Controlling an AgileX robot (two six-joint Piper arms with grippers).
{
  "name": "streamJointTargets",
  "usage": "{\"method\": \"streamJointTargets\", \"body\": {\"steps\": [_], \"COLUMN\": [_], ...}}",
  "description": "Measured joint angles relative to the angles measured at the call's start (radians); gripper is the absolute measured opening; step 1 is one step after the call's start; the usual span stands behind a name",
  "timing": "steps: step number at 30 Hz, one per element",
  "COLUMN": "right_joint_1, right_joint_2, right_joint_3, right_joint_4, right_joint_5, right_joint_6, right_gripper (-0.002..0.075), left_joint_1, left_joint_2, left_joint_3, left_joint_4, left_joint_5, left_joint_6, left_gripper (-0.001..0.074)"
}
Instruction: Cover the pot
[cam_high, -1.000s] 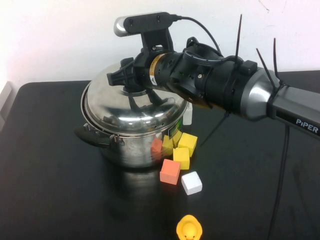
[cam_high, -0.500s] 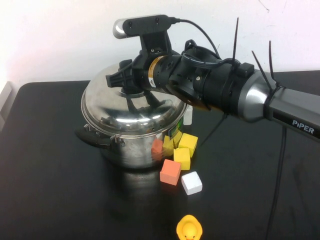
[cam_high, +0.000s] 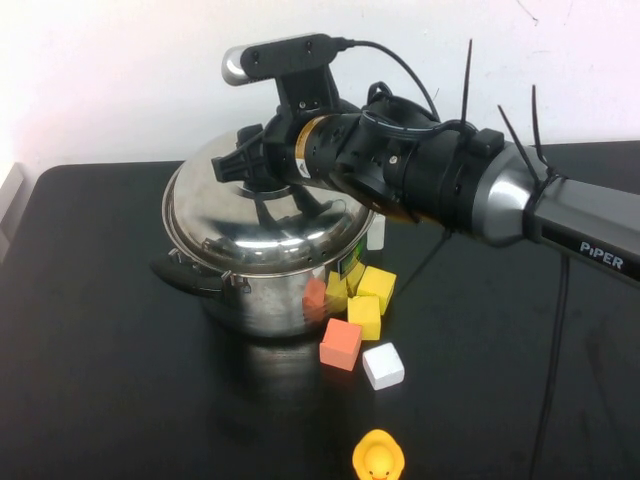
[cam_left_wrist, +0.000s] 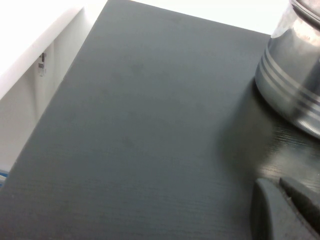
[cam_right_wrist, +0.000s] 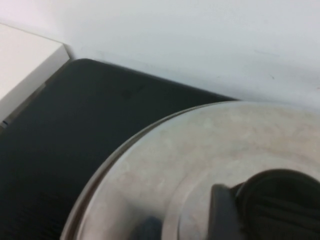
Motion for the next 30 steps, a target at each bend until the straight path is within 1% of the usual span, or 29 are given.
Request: {"method": "streamJointTargets", "body": {"steps": [1, 3, 5, 6, 7, 8, 10, 13, 15, 17, 19, 21, 24, 27, 30], "right_joint_1": [0.0, 0.0, 0.002, 0.006, 0.009, 0.015, 0.028, 0.043, 0.06, 0.074, 0.09, 0.105, 0.126, 0.153, 0.165], "right_joint_2": [0.0, -0.006, -0.029, -0.058, -0.084, -0.122, -0.203, -0.342, -0.436, -0.513, -0.597, -0.68, -0.806, -0.946, -1.065], "right_joint_3": [0.0, 0.0, 0.003, 0.008, 0.019, 0.037, 0.092, 0.205, 0.289, 0.354, 0.414, 0.464, 0.54, 0.632, 0.744], "right_joint_4": [0.0, 0.018, 0.036, 0.044, 0.051, 0.058, 0.065, 0.072, 0.072, 0.072, 0.072, 0.072, 0.08, 0.111, 0.13], "right_joint_5": [0.0, 0.021, 0.054, 0.068, 0.079, 0.086, 0.086, 0.065, 0.06, 0.072, 0.096, 0.146, 0.269, 0.397, 0.439], "right_joint_6": [-0.002, -0.009, -0.014, -0.02, -0.022, -0.026, -0.029, -0.03, -0.045, -0.066, -0.081, -0.099, -0.17, -0.196, -0.208], "right_gripper": [0.0383, 0.0482, 0.0558, 0.0577, 0.058, 0.0566, 0.0494, 0.0298, 0.0143, 0.0065, 0.0027, 0.001, 0.0003, 0.0, -0.0001], "left_joint_1": [0.0, 0.0, 0.0, 0.0, 0.0, 0.0, 0.0, 0.0, 0.0, 0.0, 0.0, 0.0, 0.0, 0.0, 0.0], "left_joint_2": [0.0, 0.0, 0.0, 0.0, 0.0, 0.0, 0.0, 0.0, 0.0, 0.0, 0.0, 0.0, 0.0, 0.0, 0.0], "left_joint_3": [0.0, 0.0, 0.0, 0.0, 0.0, 0.0, 0.0, 0.0, 0.0, 0.0, 0.0, 0.0, 0.0, 0.0, 0.0], "left_joint_4": [0.0, 0.0, 0.0, 0.0, 0.0, 0.0, 0.0, 0.0, 0.0, 0.0, 0.0, 0.0, 0.0, 0.0, 0.0], "left_joint_5": [0.0, 0.0, 0.0, 0.0, 0.0, 0.0, 0.0, 0.0, 0.0, 0.0, 0.0, 0.0, 0.0, 0.0, 0.0], "left_joint_6": [0.0, 0.0, 0.002, 0.005, 0.003, 0.003, 0.003, 0.003, 0.003, 0.003, 0.003, 0.003, 0.003, 0.003, 0.003], "left_gripper": [-0.0001, -0.0001, -0.0001, -0.0001, -0.0001, -0.0001, -0.0001, -0.0001, 0.0, 0.0, 0.0, 0.0, 0.0, 0.0, 0.0]}}
